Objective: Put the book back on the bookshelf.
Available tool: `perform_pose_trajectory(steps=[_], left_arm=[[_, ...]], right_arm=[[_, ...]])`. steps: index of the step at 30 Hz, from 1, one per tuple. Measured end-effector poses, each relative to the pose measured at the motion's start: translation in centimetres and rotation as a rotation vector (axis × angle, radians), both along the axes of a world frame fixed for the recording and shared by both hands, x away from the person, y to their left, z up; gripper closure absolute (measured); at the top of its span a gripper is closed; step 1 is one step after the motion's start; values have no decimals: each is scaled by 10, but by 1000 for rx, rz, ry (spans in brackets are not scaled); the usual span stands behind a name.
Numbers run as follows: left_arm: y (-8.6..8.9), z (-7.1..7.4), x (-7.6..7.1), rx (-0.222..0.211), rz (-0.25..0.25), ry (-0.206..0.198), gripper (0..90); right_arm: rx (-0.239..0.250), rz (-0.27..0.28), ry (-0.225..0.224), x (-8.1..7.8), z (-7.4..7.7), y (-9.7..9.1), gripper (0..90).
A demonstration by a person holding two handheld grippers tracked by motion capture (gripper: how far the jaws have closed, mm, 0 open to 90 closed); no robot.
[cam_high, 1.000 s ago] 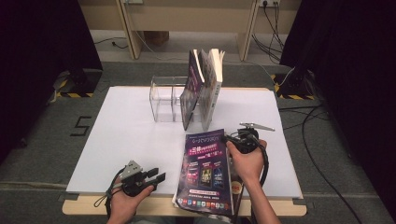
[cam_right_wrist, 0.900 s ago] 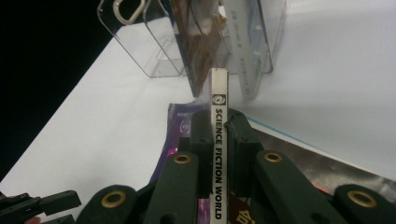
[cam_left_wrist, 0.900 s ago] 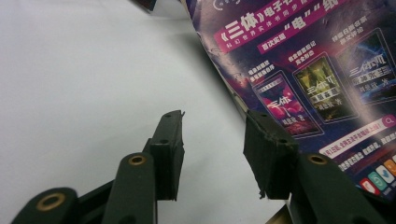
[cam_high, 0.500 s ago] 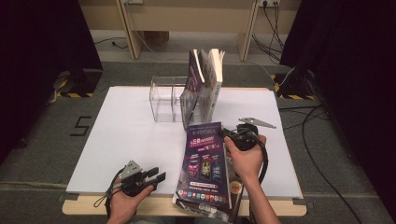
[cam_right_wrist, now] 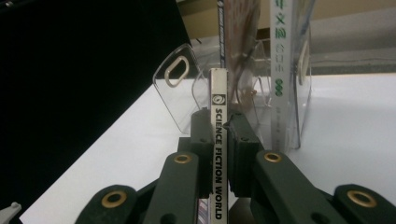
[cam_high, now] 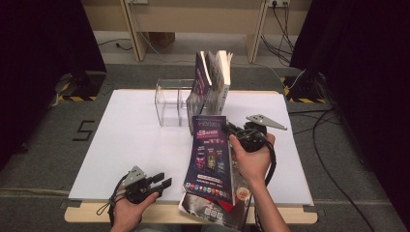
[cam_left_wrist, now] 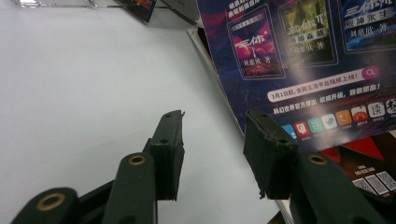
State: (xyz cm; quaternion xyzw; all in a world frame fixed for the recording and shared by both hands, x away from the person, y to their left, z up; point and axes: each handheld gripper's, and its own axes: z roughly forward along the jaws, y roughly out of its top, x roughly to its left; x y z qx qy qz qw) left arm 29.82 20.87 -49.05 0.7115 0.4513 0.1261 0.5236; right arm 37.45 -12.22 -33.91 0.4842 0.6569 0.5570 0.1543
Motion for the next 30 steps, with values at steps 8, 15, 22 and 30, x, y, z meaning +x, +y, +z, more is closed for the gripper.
perform_pose_trajectory(steps=[8,15,22,30], left_arm=[[2,0,-1,5,9,1,567],[4,0,-1,7,18,-3,568],[4,0,-1,3,20,-3,569],[5,0,-1,5,19,-5,571]], right_arm=[[13,12,-43,1,10,10,836],[16,17,-76,5,18,20,835],[19,15,-103,10,26,30,835],[26,-2,-140,16,35,38,835]])
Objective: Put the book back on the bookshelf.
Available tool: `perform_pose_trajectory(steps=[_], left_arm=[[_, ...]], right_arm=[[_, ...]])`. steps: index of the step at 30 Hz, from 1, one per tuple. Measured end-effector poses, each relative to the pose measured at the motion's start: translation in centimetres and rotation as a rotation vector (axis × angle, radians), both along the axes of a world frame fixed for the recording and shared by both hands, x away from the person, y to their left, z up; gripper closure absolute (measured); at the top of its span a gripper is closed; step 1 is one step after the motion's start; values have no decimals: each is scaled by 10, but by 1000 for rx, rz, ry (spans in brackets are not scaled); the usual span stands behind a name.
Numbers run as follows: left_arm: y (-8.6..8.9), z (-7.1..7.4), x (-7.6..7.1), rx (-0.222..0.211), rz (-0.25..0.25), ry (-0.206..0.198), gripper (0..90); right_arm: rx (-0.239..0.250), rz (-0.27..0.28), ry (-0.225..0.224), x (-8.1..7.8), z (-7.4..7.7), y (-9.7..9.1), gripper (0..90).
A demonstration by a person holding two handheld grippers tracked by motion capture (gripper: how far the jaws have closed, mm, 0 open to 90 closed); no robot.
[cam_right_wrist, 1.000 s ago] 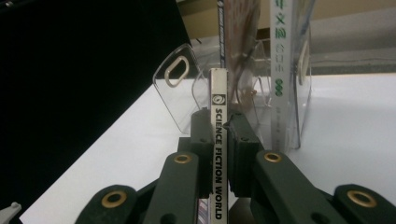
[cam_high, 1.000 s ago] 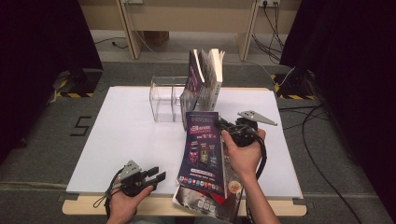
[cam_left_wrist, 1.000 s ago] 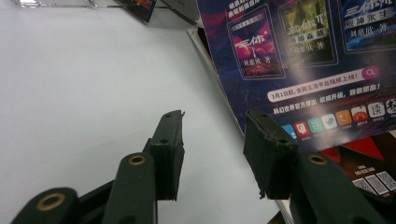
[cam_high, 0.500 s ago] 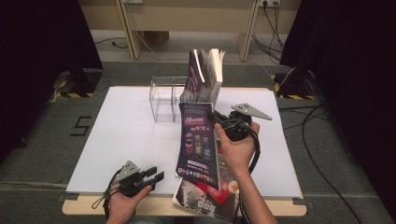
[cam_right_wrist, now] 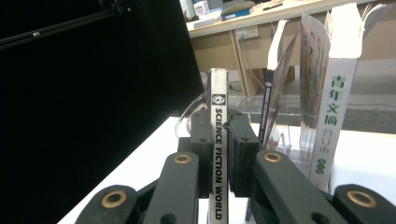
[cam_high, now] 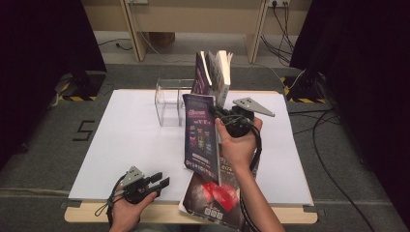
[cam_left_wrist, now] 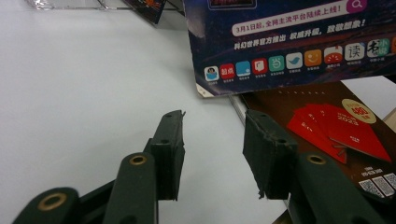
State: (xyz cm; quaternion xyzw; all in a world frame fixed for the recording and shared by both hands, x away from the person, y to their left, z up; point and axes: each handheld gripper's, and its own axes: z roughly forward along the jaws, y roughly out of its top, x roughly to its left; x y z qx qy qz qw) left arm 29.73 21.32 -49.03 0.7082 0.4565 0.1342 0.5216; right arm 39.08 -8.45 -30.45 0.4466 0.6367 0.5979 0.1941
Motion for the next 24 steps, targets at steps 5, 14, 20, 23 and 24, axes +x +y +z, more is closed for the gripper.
perform_pose_trajectory(steps=[5,14,20,23,24], left_arm=[[0,0,0,1,-1,0,571],[-1,-1,0,-2,-2,1,572],[0,0,-1,-3,0,-2,572],[0,0,0,-1,-2,-1,573],[0,0,0,1,-3,-1,572]], right_arm=[[1,-6,-5,4,1,3,836],[21,-12,-23,9,6,8,836],[29,-23,-40,15,12,15,836],[36,-23,-41,17,13,16,835],[40,-27,-43,19,13,16,835]])
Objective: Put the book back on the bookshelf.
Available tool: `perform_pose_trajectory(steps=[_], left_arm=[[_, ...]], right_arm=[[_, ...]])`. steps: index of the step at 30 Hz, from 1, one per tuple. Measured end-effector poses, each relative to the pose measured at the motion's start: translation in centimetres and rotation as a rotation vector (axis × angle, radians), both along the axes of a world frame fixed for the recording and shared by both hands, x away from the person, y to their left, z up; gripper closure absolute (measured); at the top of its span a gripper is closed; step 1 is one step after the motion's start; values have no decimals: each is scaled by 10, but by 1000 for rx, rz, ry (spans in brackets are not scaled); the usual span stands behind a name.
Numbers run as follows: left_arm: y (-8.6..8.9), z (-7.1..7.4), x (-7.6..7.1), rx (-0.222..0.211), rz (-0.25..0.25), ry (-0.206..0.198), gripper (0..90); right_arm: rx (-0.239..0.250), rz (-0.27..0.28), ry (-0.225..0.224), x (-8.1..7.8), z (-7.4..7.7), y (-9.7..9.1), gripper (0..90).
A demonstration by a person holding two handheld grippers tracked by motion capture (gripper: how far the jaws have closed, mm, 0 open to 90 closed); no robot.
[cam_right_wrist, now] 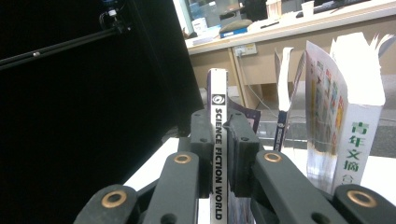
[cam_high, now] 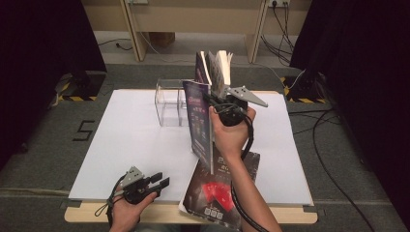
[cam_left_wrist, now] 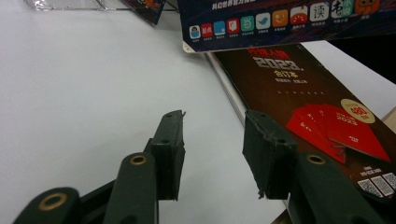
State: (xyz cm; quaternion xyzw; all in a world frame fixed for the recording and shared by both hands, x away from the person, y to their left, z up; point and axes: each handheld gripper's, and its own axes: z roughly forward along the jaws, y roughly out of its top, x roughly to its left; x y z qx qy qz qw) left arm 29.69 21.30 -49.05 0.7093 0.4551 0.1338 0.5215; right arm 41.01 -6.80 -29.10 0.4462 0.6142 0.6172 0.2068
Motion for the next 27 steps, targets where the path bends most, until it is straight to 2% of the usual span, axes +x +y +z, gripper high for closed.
perform_pose_trajectory(steps=[12,27], left_arm=[[0,1,0,-9,2,-3,573],[0,0,0,-3,-1,-4,574]], right_arm=[[39,-20,-14,11,6,9,835],[46,-56,-34,30,13,18,835]])
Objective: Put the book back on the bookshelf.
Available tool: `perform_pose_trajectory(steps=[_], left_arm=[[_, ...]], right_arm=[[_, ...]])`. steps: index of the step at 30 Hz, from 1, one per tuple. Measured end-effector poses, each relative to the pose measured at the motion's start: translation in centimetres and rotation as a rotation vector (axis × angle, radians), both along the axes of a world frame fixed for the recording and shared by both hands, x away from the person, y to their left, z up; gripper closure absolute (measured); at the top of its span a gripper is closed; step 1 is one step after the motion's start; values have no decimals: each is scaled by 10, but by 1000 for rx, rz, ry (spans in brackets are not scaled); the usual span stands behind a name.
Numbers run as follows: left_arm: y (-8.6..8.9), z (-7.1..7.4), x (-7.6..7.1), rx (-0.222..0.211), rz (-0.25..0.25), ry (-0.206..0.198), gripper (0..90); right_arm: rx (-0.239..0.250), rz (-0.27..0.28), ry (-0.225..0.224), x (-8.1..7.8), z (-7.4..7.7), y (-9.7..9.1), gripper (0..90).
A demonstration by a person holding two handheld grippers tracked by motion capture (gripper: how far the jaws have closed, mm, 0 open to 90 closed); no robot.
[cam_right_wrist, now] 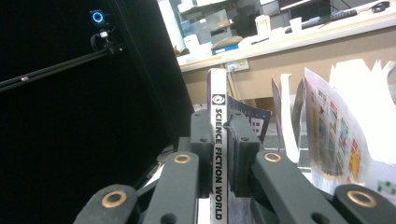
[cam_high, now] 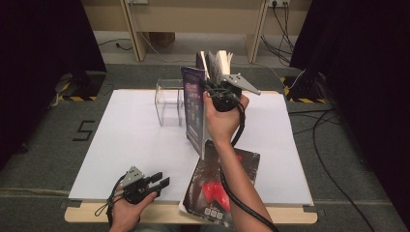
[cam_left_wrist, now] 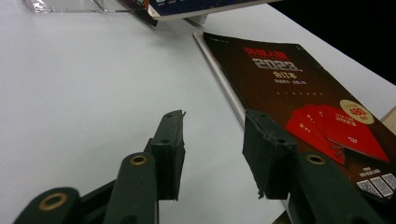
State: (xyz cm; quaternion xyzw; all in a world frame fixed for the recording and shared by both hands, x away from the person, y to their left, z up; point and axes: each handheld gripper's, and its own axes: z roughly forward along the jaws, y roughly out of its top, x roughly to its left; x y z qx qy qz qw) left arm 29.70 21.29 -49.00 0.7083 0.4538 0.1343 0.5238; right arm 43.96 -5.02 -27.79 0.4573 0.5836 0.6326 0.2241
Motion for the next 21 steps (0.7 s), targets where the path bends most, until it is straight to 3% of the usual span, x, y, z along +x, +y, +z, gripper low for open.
perform_pose_trajectory(steps=[5,21], left_arm=[[-1,0,0,2,-3,0,575],[-2,-1,0,4,-12,2,580]], right_arm=[[2,-9,-6,5,2,3,836],[0,-67,-16,41,13,17,835]])
